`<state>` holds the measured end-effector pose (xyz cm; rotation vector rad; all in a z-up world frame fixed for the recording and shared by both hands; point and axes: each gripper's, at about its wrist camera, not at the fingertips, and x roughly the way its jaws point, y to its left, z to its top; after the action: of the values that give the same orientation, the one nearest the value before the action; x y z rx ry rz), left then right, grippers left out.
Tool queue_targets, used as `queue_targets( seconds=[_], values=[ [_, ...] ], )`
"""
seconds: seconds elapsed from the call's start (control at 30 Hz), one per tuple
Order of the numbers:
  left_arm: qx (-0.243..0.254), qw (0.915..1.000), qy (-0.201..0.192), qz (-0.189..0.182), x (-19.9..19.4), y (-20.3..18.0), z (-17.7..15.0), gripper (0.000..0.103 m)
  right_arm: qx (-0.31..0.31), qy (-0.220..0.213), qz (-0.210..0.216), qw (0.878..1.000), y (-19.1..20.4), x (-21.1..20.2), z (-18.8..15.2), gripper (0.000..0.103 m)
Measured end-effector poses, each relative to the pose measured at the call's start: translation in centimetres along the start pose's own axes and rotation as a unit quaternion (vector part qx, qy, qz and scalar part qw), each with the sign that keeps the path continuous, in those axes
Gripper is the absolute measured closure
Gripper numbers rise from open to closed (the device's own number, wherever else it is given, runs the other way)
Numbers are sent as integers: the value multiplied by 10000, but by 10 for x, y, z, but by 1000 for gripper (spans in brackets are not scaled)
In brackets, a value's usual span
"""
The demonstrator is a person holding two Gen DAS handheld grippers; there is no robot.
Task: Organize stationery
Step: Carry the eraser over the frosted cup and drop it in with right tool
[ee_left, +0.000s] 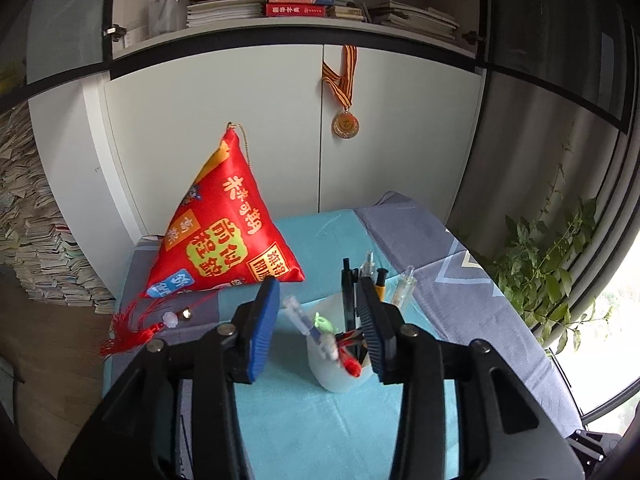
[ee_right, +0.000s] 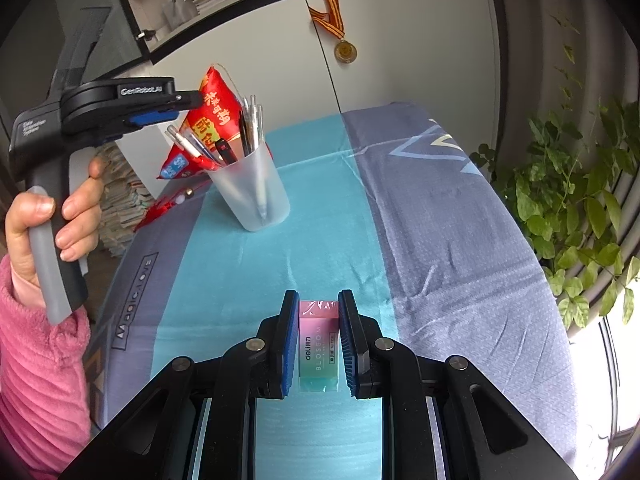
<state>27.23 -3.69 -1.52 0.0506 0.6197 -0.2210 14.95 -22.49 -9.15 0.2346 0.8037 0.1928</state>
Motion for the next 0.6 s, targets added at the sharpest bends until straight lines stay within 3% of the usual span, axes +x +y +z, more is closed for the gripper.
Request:
queue_targets(
  seconds=[0.23, 0.6],
  values=[
    [-213, 9981, -374, 447, -19, 32, -39, 58, -102, -18, 29, 9999, 13, 1, 8, 82],
    [-335, 9981, -250, 461, -1, 54, -70, 55, -325, -313, 45, 9990, 47, 4, 46, 82]
  ],
)
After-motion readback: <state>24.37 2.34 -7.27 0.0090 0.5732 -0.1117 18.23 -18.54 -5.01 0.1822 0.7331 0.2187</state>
